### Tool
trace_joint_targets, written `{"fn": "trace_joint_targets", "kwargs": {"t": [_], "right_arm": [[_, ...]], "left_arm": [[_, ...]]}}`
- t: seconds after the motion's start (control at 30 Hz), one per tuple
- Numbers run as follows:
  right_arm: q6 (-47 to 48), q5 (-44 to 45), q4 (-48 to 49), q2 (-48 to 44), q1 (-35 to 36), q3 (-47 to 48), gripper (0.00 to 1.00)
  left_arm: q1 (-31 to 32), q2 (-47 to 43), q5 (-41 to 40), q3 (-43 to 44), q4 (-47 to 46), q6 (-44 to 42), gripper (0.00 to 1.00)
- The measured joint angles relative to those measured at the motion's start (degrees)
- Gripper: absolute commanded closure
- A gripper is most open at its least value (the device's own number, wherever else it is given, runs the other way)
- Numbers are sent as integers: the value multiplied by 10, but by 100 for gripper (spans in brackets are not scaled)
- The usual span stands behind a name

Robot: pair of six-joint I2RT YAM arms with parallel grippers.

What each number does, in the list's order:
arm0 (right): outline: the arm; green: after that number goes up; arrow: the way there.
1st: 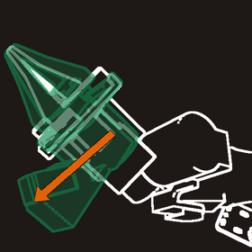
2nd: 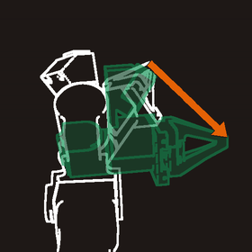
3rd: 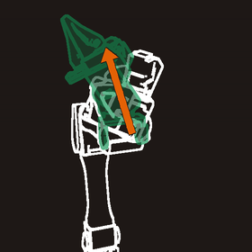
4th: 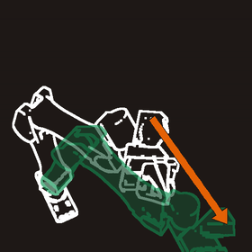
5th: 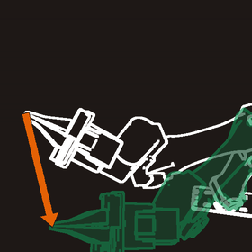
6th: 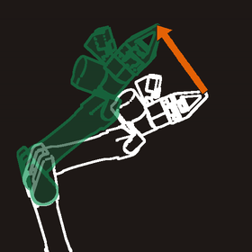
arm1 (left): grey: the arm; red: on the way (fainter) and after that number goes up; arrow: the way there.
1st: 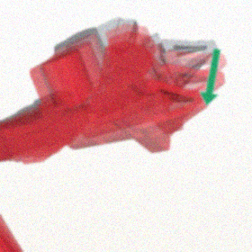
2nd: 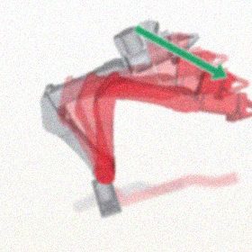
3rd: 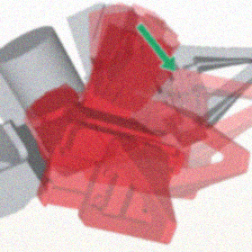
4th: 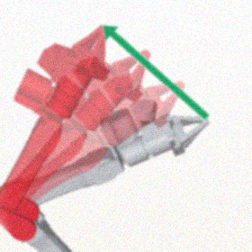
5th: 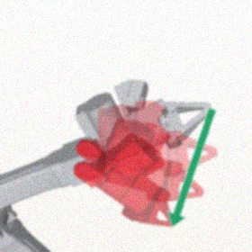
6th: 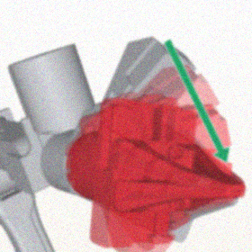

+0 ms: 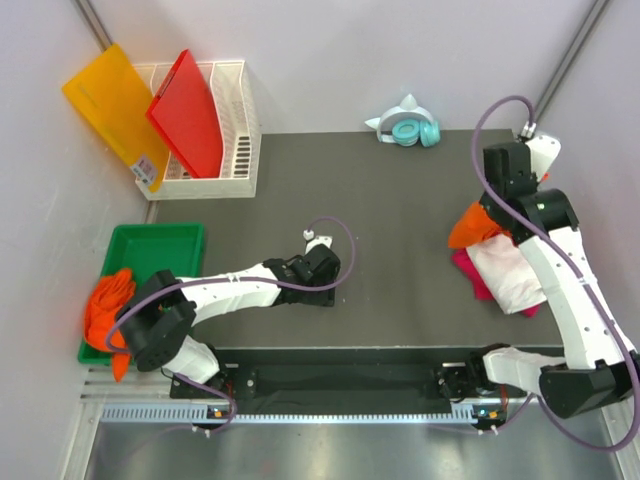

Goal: Fold and stack the t-shirts
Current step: Put the neatly folded tshirt into the corner of the board with both arms

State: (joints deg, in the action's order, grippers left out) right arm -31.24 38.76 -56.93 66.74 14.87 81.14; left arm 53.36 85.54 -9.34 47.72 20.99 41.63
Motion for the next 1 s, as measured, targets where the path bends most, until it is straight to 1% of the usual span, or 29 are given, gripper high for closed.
{"fn": "trace_joint_targets", "kwargs": {"t": [0.2,0.3,0.37,0.47,0.57,0.7,0.77,0.83,0.87,0.9,1.0], "right_arm": [[39,-78,36,44,23,14,100],[55,-107,45,73,61,20,100],[66,-124,46,107,95,50,100],[77,-135,44,164,142,116,100],[87,-141,43,235,188,212,100],[99,-145,33,326,229,349,100],[103,-146,39,348,239,381,100],[105,-151,43,351,244,377,100],[105,-153,62,344,244,348,100],[105,-154,63,341,244,339,100],[100,-162,94,320,244,237,100]], "left_arm": [[0,0,-9,21,0,-2,50],[0,0,-19,31,0,-2,50],[-1,-3,-28,37,3,-2,50],[-7,-14,-41,45,7,-1,49],[-22,-45,-59,48,11,5,49],[-36,-102,-108,48,29,11,49],[-37,-126,-130,48,36,15,49],[-37,-150,-153,48,39,18,49],[-38,-160,-162,46,39,20,49],[-38,-169,-169,44,39,21,49],[-39,-181,-186,33,39,31,50]]}}
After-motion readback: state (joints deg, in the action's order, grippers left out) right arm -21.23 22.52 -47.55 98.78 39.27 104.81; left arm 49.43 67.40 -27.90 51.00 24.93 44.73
